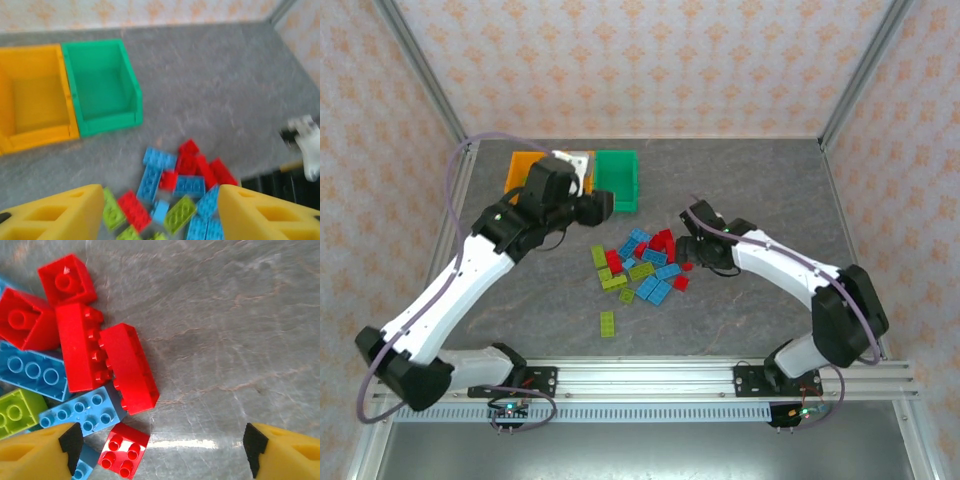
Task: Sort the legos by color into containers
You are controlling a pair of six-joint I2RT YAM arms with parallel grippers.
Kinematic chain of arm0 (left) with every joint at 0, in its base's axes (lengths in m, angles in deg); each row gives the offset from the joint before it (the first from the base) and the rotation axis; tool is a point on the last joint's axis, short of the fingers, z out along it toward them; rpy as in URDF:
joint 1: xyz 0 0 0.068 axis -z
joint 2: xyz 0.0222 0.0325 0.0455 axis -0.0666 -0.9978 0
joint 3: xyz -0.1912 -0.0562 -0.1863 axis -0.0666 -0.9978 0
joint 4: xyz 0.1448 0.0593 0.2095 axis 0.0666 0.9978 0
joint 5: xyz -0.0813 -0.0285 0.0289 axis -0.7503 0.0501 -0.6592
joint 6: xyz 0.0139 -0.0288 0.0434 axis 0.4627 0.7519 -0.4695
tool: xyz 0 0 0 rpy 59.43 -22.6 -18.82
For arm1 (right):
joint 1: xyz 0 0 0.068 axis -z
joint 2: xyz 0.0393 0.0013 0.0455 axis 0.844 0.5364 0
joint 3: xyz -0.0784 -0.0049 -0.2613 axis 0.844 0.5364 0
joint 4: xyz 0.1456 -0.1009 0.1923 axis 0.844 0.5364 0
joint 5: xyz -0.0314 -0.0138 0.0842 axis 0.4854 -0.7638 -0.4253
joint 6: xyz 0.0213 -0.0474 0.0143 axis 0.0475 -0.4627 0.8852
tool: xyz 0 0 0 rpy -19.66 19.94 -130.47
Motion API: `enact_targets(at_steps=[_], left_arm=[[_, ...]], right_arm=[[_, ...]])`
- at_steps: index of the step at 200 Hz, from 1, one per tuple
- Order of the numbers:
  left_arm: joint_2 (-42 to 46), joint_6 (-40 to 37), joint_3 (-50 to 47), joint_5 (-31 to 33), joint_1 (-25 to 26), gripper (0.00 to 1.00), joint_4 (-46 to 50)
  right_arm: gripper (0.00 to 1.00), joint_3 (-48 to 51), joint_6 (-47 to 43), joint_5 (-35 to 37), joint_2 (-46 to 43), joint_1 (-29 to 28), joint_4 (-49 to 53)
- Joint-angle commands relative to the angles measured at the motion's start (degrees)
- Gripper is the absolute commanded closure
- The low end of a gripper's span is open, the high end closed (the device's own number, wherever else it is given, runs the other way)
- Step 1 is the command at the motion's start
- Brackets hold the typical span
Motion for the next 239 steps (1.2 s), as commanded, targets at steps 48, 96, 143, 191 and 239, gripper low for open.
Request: enact_targets(at_steps=[48,96,143,191,239], left_arm=[[11.4,-15.6,-10.7,-1.3,-1.0,0.00,4.6],[12.0,-16.1,-12.2,1.6,-1.3,0.00,3.9],[15.4,-15.4,-15.3,5.5,-2.0,0.00,1.7],[17.5,-12.0,-17.0,11.4,-6.2,0.00,0.9],[17.4,-11.8,-17.7,13.2,-8.4,0.00,1.5]], right_arm=[[0.45,-0.1,-5.1,-6.1,10.1,2.8,-8.6],[0.79,0.4,-5.5,-6.1,8.9,3.2,-9.2],[0.81,-1.4,-5.0,1.3,-4.4,-0.5,-12.6],[0.81,-20.2,-6.7,-5.9,10.0,-2.7,-18.1],[0.82,-49.5,-7.9,-5.2,36.5,-2.6,-12.1]])
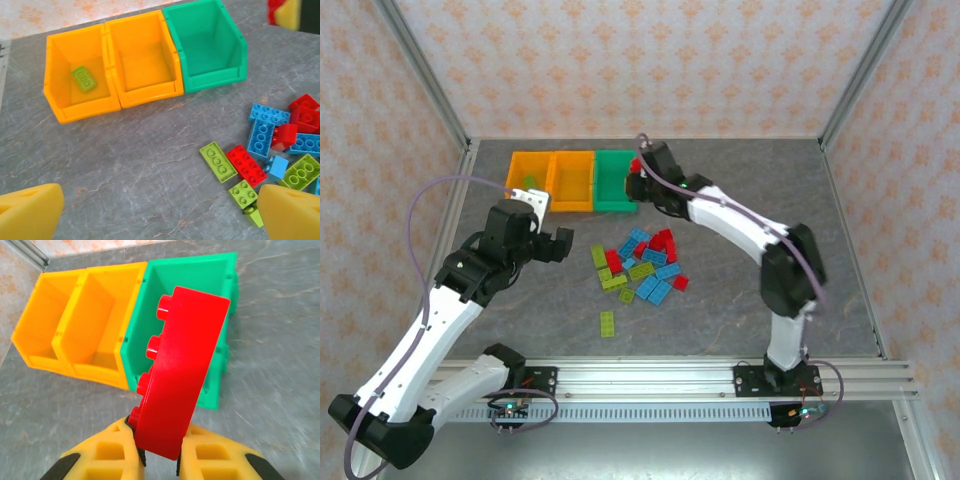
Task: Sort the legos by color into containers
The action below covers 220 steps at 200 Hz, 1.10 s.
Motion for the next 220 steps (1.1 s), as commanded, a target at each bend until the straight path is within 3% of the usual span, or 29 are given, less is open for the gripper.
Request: enact_targets(at_steps=[1,29,49,59,96,114,142,182,220], left_arm=[[0.3,0.9,-0.6,2.5,-0.7,0.00,-0.8],[0.4,1.1,-0.9,2.2,-0.9,0.00,-0.8],[0.3,1.2,-0.9,2.4,-0.9,0.00,-0.8],[0.2,1.1,-0.9,2.6,-0.9,0.00,-0.8],[-1.4,3.2,0.0,1.8,-1.0,0.00,0.0],[-4.4,8.8,2.1,-3.6,-1.0,0.00,0.9],[-12.6,16.5,3.7,-15.0,0.4,0.06,-2.8],[-29.7,12.7,9.2,-15.4,5.7,0.20,-4.9],[-48.0,7.4,19.8,-13.0,6.7,0.32,-0.1]], right_arm=[[0.82,-12.7,-2.0,0.9,11.3,0.1,5.1],[0.79,-29.6,-1.7,2.0,23.6,0.7,12.9],[0.65,-38.2,-1.2,2.0,28.8,1.1,17.3],[0.59,-40.6,-1.7,2.0,29.4,1.1,18.7],[0.56,-40.6,-3.2,0.8,23.3,1.1,22.2],[0.57,-33.5,-3.4,0.1,14.7,1.1,22.5],[0.56,-12.7,-4.1,0.1,-3.9,1.1,19.0],[0.43,14.2,-4.5,-2.0,-29.2,1.1,17.8],[0.31,27.9,-0.6,1.1,-44.7,1.0,19.8]])
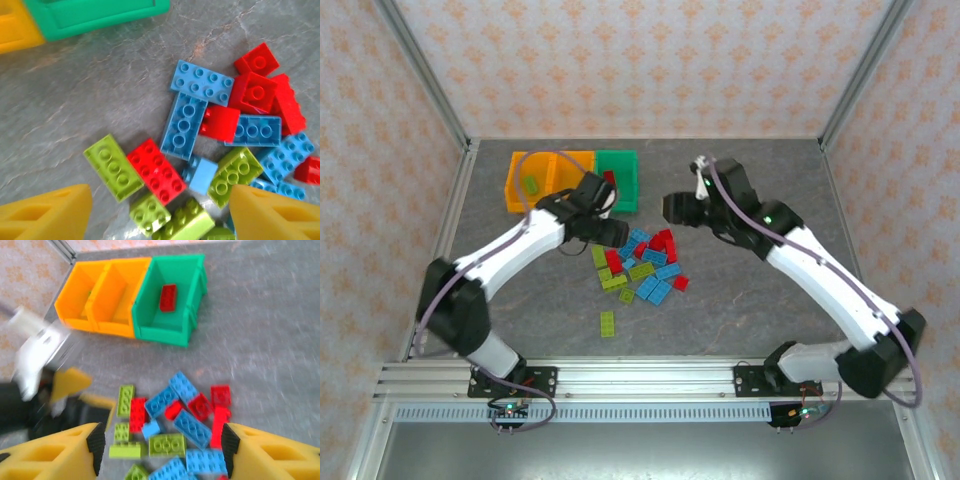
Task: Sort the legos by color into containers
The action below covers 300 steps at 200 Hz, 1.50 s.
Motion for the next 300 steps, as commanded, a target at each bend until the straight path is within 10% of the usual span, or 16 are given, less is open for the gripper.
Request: enact_targets(at_steps=[1,34,177,248,300], left_arm=[[-7.5,-3.8,5.4,1.3,0.0,0.32,2.9],[-16.3,-5.5,12.2,0.5,0.1,0.50,5.2],[-28.4,-7.1,13.1,-8.2,0.0,0.49,5.1],[-15.4,-5.0,7.5,-8.1,-0.6,0.89,-1.8],[-8.0,0.7,10.7,5.6,-10.9,0.90,-5.8]], right_arm=[[0.30,6.7,2.4,2.5,-4.7,0.0,2.3],[0.28,8.8,3.8,6.2,-8.5,0.1,4.0],[0.25,8.3,5.3,5.2,-4.0,0.1,2.9],[0.25,8.6,6.9,4.4,-3.9,0.1,2.8],[0.25,9.5,7.4,5.0,-5.1,0.1,2.2]])
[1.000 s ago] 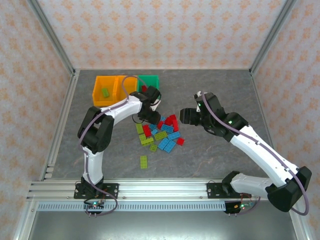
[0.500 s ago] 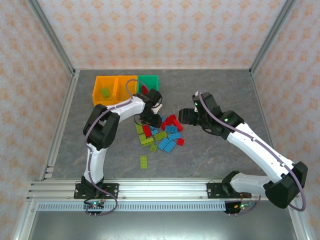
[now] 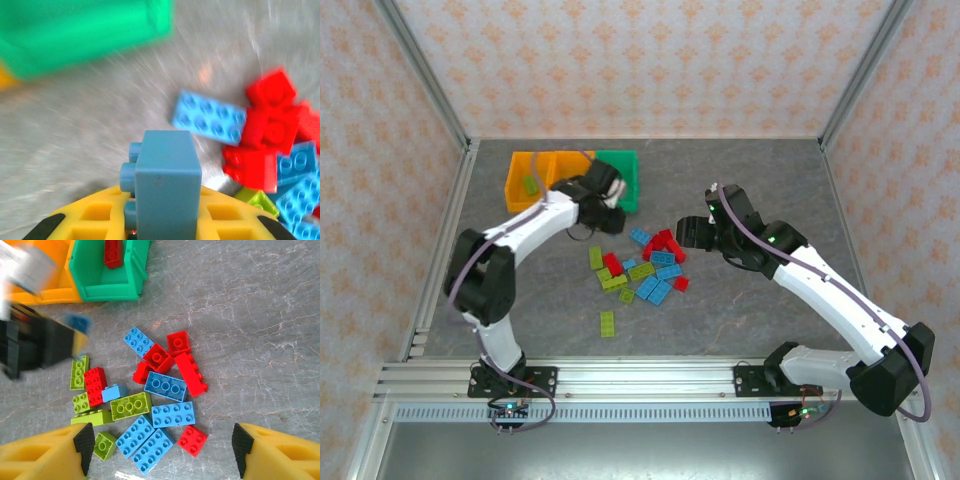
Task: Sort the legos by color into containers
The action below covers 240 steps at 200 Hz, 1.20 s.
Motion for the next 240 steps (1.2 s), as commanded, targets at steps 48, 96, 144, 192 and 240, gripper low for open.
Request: enact_targets(at_steps=[48,96,144,192,240], left_arm=[[-14.7,3.6,19.4,13.7,-12.7,0.89,-3.0],[-22.5,2.0,33.3,13.0,-14.1,0.56,1.9],[-7.8,3.9,21.4,6.7,-13.8,0.56,-2.2],[18.3,-3.6,5.1,3.2,-2.8,0.57,0.0],[33.1,-13.5,-0.1,3.6,6.3,0.52,12.7]], right_arm=[[0.25,1.8,2.0,1.7,-2.3,0.1,-1.1],[0.25,3.0,2.6,3.9,-2.9,0.1,0.3],[0.23,4.3,1.8,4.5,0.2,0.1,-1.8],[0.24,1.8,-3.1,2.2,14.6,1.2,-3.9],[0.32,-2.3,-7.1,-3.4,28.5,4.0,-5.9]])
